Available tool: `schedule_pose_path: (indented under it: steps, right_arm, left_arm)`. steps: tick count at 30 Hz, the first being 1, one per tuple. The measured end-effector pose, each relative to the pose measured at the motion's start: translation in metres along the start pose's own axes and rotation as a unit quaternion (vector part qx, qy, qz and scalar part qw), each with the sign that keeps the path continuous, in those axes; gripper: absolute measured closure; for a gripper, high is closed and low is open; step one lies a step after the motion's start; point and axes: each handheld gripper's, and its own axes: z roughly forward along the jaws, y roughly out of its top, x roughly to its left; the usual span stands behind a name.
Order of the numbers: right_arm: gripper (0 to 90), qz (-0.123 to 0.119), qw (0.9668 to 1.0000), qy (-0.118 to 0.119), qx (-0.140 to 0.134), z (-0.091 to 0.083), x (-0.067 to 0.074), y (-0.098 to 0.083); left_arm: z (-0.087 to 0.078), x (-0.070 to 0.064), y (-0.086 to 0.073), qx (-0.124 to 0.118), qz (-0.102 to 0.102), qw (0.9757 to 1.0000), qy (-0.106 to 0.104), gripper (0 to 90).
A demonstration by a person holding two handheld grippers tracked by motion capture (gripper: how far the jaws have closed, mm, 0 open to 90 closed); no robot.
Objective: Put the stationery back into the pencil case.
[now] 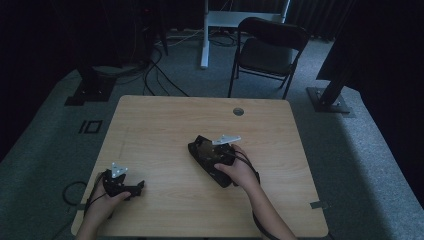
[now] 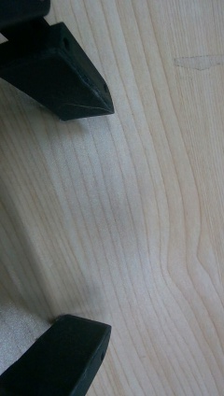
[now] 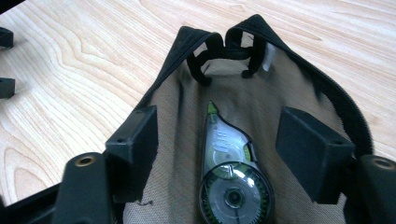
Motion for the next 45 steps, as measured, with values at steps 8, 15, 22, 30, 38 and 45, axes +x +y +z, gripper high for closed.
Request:
schedule_pose_path:
  steps: [8, 15, 22, 30, 38, 45]
  right_arm:
    - [32.3, 0.016, 0.9998, -0.002, -0.011, -0.008, -0.002, 0.0]
    - [33.5, 0.009, 0.9998, 0.002, -0.016, -0.015, -0.004, 0.001]
    - [31.7, -0.005, 0.9996, 0.013, -0.025, -0.025, -0.001, 0.0]
    - [30.2, -0.012, 0.9986, 0.025, -0.045, -0.042, 0.001, -0.001]
    - [30.3, -0.007, 0.9968, 0.026, -0.075, -0.066, -0.001, -0.002]
    - [30.2, -0.006, 0.9959, 0.016, -0.089, -0.08, -0.01, -0.008]
  left_arm:
    - [0.0, 0.0, 0.0, 0.0, 0.0, 1.0, 0.0, 0.2]
    - [0.0, 0.0, 0.0, 0.0, 0.0, 1.0, 0.0, 0.2]
    - [0.0, 0.0, 0.0, 0.0, 0.0, 1.0, 0.0, 0.2]
    - [0.0, 0.0, 0.0, 0.0, 0.001, 1.0, 0.0, 0.2]
    - [0.0, 0.0, 0.0, 0.0, 0.0, 1.0, 0.0, 0.2]
    - [0.0, 0.0, 0.0, 0.0, 0.0, 1.0, 0.0, 0.2]
